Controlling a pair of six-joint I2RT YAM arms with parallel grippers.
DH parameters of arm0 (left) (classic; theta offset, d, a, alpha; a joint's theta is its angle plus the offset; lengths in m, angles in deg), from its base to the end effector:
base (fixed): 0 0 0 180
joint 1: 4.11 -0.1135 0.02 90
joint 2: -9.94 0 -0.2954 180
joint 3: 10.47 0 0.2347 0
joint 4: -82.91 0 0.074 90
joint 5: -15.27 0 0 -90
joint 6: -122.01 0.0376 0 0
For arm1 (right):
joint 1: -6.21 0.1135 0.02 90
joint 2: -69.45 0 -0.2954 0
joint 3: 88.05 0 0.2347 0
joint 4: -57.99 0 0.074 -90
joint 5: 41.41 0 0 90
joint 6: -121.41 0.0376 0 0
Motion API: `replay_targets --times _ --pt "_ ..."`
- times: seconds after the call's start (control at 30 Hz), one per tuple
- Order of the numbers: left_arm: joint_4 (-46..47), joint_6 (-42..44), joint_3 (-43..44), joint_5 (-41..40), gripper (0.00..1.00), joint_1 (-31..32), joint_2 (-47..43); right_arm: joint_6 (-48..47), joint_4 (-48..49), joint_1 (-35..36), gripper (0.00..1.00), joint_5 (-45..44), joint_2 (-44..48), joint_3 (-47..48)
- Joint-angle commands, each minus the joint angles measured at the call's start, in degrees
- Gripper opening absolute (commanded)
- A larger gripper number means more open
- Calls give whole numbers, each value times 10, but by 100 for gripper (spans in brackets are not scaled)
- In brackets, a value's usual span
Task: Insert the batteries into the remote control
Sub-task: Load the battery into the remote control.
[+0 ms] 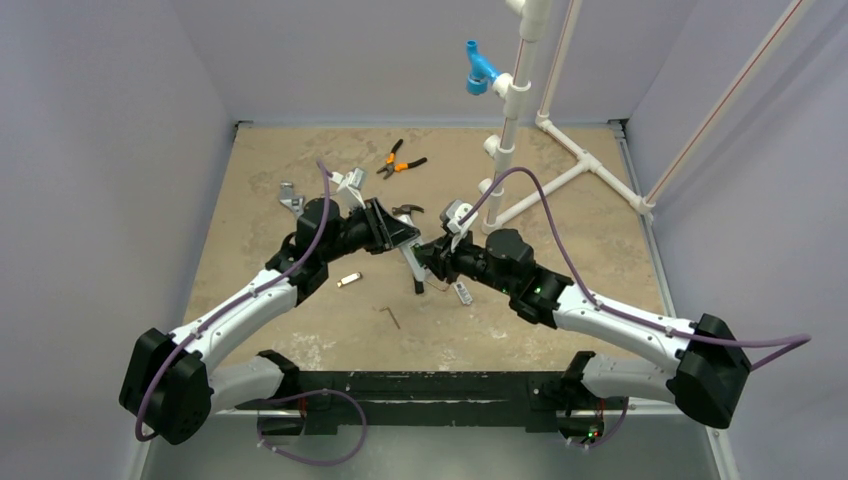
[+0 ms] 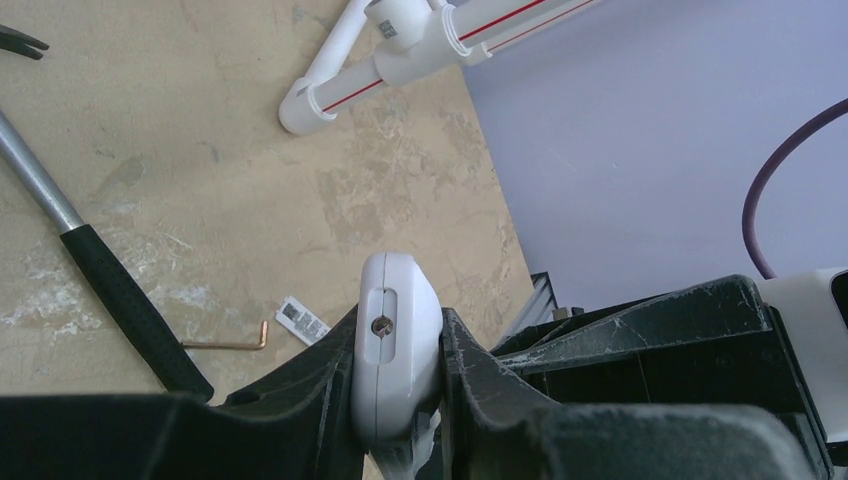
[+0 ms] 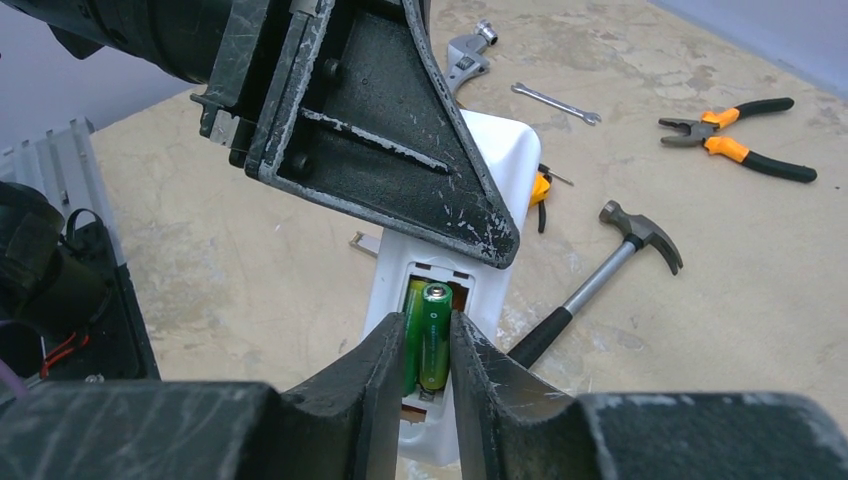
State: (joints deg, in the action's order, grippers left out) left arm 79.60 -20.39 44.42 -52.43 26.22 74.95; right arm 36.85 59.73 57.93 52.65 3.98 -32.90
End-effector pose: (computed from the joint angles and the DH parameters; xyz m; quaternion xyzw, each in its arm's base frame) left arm 0.1931 -0.1295 0.3147 -0.0298 0.7788 -0.5156 0.3559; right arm 0.1457 0.1889 0.3236 -0.3189 0.6875 0.3354 0.5596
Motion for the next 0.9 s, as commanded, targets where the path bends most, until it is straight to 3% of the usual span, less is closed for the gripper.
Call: replay_targets --times 0.0,0.53,0.87 --pt "47 -10 34 37 0 3 -7 -21 -31 -7 25 -37 6 21" --pt "60 -20 29 45 0 3 2 -20 -31 -7 40 -40 48 21" --pt "60 -21 27 45 0 3 3 -20 -20 -7 52 4 77 21"
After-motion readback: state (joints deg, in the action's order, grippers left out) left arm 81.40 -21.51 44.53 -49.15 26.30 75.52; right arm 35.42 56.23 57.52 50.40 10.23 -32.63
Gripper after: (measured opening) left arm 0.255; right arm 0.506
